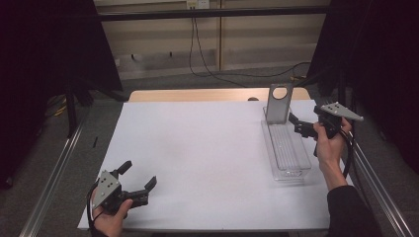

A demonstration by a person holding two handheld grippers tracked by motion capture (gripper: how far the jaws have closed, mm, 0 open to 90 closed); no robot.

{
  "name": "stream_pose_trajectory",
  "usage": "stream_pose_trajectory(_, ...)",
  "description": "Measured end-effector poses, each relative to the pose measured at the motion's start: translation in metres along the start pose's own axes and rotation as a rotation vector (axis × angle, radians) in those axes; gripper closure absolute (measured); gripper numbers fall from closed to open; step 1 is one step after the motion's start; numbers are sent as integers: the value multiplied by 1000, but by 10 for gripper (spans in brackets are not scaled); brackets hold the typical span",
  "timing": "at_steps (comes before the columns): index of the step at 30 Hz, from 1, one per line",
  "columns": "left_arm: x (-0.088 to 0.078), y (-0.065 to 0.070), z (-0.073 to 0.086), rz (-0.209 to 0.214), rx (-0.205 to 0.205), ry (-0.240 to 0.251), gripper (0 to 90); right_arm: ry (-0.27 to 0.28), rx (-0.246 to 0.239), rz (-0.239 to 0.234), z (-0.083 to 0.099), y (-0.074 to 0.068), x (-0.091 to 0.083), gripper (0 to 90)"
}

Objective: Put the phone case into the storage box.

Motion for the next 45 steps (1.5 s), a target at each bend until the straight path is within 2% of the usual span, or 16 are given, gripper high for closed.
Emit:
stream_pose_trajectory(9,-1,-1,-1,-3,-3,6,31,0,4,-34,7,-6,-15,9)
stream_pose_trajectory(14,-1,0,-1,-2,-3,5,31,-1,5,-29,14,-7,-24,9)
stream_pose_trajectory(21,-1,-1,-1,-1,-1,4,32,18,19,-38,18,-6,-39,9)
stream_pose_trajectory(26,-1,0,0,-2,-3,5,32,39,28,-70,25,-12,-47,5)
stream_pose_trajectory(37,-2,-1,-1,-6,-2,7,32,38,14,-83,37,-20,-61,3)
stream_pose_trajectory(45,-2,0,-1,-6,0,14,31,51,30,-85,41,-26,-76,0)
Point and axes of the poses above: each handheld gripper's, and its own axes: x roughly forward along the jaws, z roughly out of its underside, y roughly to its right, the point moved 7 cm from there along x, roughly forward along the jaws, and after that the axes turned 2 degrees about y, right-handed, at the moved point
